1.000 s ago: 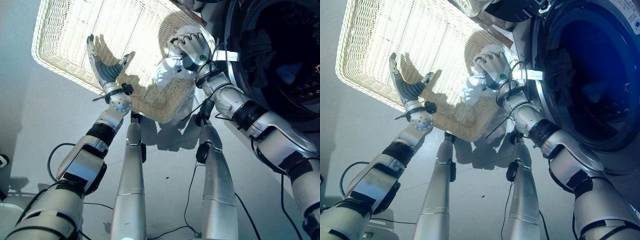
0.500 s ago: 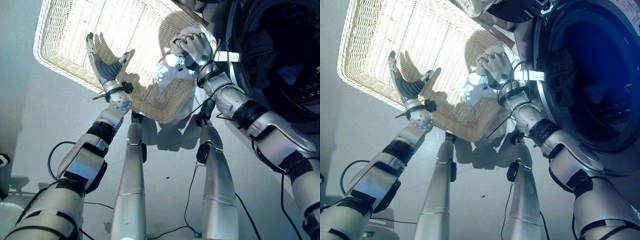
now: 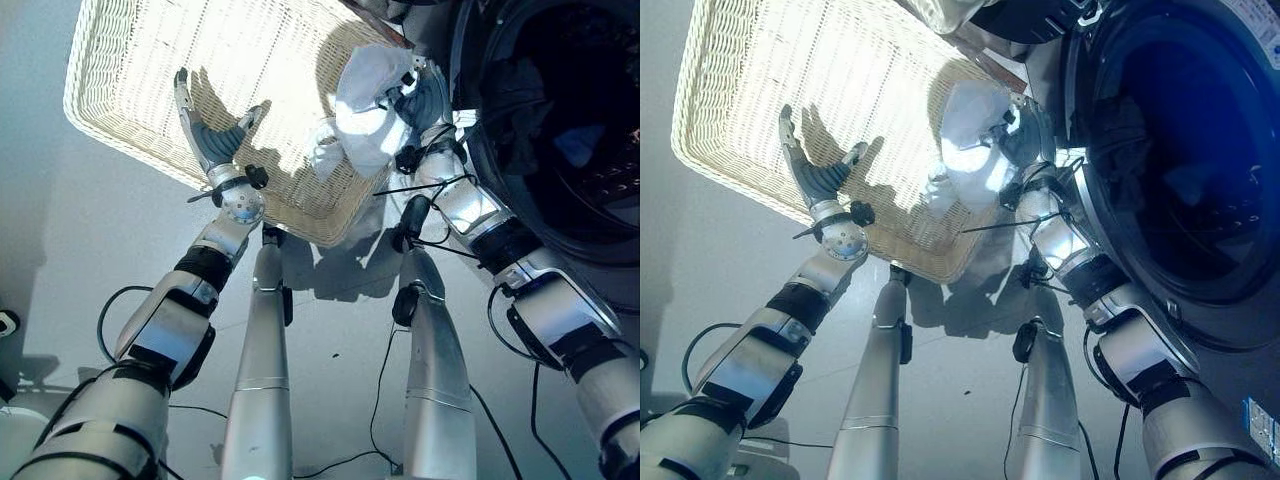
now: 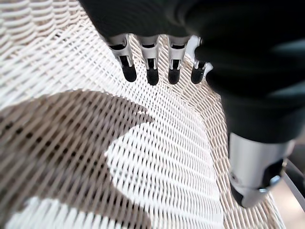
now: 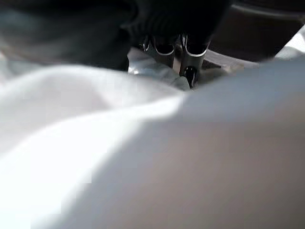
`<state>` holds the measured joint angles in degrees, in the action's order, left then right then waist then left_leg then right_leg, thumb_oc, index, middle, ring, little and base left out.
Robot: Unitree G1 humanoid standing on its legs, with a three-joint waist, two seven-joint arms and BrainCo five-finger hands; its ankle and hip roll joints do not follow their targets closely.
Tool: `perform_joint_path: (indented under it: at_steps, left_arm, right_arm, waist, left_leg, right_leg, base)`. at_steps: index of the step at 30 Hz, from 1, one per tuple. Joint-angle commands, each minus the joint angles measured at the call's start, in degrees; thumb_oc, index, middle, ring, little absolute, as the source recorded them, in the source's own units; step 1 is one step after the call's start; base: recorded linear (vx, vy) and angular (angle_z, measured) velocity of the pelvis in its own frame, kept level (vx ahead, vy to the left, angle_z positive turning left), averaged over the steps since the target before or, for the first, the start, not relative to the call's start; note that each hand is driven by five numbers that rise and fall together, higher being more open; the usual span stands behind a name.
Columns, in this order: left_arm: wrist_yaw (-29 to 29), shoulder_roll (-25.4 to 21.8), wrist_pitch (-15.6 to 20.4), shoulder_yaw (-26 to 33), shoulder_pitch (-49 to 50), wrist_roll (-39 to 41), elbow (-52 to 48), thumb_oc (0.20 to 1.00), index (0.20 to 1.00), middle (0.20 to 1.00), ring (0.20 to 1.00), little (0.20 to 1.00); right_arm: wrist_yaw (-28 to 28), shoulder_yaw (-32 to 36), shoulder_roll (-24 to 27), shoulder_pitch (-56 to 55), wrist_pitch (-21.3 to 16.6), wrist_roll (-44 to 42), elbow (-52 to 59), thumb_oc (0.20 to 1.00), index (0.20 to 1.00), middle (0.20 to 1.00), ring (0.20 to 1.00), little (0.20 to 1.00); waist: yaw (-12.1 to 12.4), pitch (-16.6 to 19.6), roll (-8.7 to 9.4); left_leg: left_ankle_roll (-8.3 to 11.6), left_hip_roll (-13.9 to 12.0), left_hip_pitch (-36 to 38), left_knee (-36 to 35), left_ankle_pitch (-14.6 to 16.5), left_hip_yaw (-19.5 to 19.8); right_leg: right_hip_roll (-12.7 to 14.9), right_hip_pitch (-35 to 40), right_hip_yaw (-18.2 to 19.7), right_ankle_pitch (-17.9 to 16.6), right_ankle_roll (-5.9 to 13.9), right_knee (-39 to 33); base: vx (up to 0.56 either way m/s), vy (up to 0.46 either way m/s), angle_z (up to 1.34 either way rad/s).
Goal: Put the clothes into the washing machine.
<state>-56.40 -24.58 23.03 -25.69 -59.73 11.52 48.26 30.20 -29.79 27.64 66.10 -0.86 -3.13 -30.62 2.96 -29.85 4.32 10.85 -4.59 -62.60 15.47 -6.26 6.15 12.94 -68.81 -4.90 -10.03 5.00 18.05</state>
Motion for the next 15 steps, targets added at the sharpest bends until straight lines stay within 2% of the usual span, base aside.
perform_joint_path:
  at_steps: [1,5,6,9,10,15]
  left_arm:
    - [-1.6,1.1,1.9,5.5,0.4,-0.4,-1.3,1.000,1.000,1.000,1.000,1.000]
    - [-1.4,0.8,2.7,5.8,1.2,-0.1,-1.2,1.000,1.000,1.000,1.000,1.000]
    - [-1.3,0.7,2.9,5.9,1.3,0.0,-1.1,1.000,1.000,1.000,1.000,1.000]
    - [-1.2,0.3,3.0,6.0,1.5,0.5,-1.2,1.000,1.000,1.000,1.000,1.000]
    - [-0.9,-0.1,3.2,6.2,1.6,0.8,-1.0,1.000,1.000,1.000,1.000,1.000]
    - [-0.4,-1.0,4.0,6.6,2.0,1.4,-0.2,1.000,1.000,1.000,1.000,1.000]
  right_arm:
    - [-2.2,0.4,2.6,-2.7,-2.3,-5.6,4.6,0.200,0.200,0.200,0.200,0.200]
    - [-4.4,2.0,1.9,-4.8,-4.1,-10.0,6.7,0.200,0.200,0.200,0.200,0.200]
    - [-6.4,2.5,1.6,-5.5,-4.7,-16.1,7.3,0.200,0.200,0.200,0.200,0.200]
    - [-9.1,3.9,0.7,-7.1,-6.4,-24.6,7.8,0.200,0.200,0.200,0.200,0.200]
    - [-10.7,5.5,0.0,-8.7,-8.4,-32.9,8.3,0.200,0.200,0.200,0.200,0.200]
    - [-14.1,10.8,-0.2,-11.4,-16.9,-48.7,5.1,0.200,0.200,0.200,0.200,0.200]
  waist:
    - [-2.8,0.1,-4.32]
    - [-3.0,0.1,-4.25]
    - [-3.1,0.1,-4.23]
    - [-3.2,0.1,-4.17]
    - [-3.4,0.1,-4.03]
    - [-3.8,0.1,-3.61]
  left_leg:
    - [-3.21,0.4,-1.1,-1.0,-1.9,-0.2]
    - [-3.05,0.4,-0.8,-1.2,-1.9,-0.3]
    - [-2.96,0.3,-0.7,-1.3,-1.9,-0.3]
    - [-2.75,0.1,-0.5,-1.3,-2.0,-0.4]
    - [-2.56,-0.1,-0.4,-1.4,-2.0,-0.6]
    - [-2.38,-0.5,0.4,-2.0,-1.9,-1.0]
  right_leg:
    - [-1.9,-0.3,0.6,-1.3,5.20,1.4]
    - [-1.9,-0.1,0.6,-1.1,5.15,1.4]
    - [-1.9,0.0,0.6,-1.0,5.10,1.4]
    - [-1.9,0.1,0.6,-0.9,5.02,1.4]
    - [-2.0,0.2,0.7,-0.7,4.97,1.5]
    - [-2.1,0.9,0.6,-0.7,5.14,1.0]
  base:
    - [0.00,0.000,0.00]
    - [0.00,0.020,-0.04]
    - [0.00,0.029,-0.05]
    - [0.00,0.021,-0.01]
    - [0.00,0.000,0.00]
    - [0.00,0.000,0.00]
